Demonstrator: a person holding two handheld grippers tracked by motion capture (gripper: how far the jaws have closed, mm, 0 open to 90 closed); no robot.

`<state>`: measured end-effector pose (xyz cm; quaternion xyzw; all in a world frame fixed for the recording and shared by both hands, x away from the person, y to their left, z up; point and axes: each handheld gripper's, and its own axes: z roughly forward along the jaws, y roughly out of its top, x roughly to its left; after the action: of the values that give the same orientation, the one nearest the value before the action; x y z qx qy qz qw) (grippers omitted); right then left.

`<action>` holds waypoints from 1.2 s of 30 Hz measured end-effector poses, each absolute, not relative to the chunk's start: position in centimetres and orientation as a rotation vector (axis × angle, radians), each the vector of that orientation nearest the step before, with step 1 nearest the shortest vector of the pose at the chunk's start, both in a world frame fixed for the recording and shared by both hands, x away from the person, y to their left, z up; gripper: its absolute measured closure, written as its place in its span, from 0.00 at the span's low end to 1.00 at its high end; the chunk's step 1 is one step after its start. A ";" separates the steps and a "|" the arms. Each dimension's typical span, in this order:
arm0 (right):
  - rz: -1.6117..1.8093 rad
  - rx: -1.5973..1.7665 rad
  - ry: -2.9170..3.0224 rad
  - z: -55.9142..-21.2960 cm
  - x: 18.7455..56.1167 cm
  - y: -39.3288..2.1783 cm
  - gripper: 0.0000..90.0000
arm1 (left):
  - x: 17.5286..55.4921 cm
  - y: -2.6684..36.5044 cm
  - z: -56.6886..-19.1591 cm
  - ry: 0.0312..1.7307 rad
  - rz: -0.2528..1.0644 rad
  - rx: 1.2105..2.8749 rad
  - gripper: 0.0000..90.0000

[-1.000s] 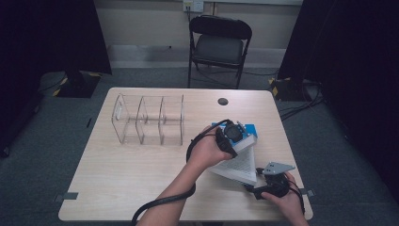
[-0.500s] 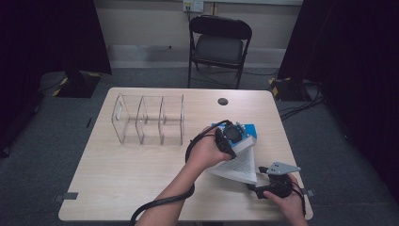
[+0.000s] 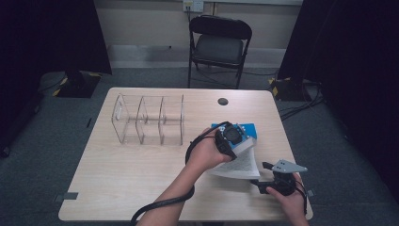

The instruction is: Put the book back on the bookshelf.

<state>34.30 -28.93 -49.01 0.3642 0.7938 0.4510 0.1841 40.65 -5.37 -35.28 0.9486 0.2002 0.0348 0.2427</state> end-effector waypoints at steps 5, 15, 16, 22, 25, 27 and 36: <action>1.256 0.985 2.229 -49.0 34.7 -28.4 0.16 | 40.4 -5.3 -35.2 0.536 0.096 2.605 0.84; 1.289 0.927 2.211 -49.2 35.4 -27.4 0.15 | 39.7 -5.2 -35.1 0.515 0.116 2.607 0.84; 1.309 0.881 2.205 -49.1 35.3 -27.4 0.15 | 39.4 -5.2 -35.1 0.528 0.112 2.597 0.84; 1.300 0.814 2.211 -48.5 35.5 -27.3 0.15 | 39.2 -5.1 -34.8 0.491 0.114 2.596 0.84; 1.307 0.777 2.205 -48.3 35.6 -27.3 0.14 | 38.9 -5.2 -34.6 0.504 0.110 2.590 0.84; 1.315 0.769 2.191 -48.0 35.6 -27.3 0.14 | 38.9 -5.2 -34.5 0.486 0.114 2.600 0.84; 1.336 0.753 2.188 -47.4 35.9 -27.1 0.13 | 38.6 -5.2 -34.1 0.481 0.124 2.596 0.84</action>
<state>35.92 -27.13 -47.35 0.2740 0.7965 0.4862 0.2328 38.59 -5.21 -34.11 0.9518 0.1763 0.0454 0.2469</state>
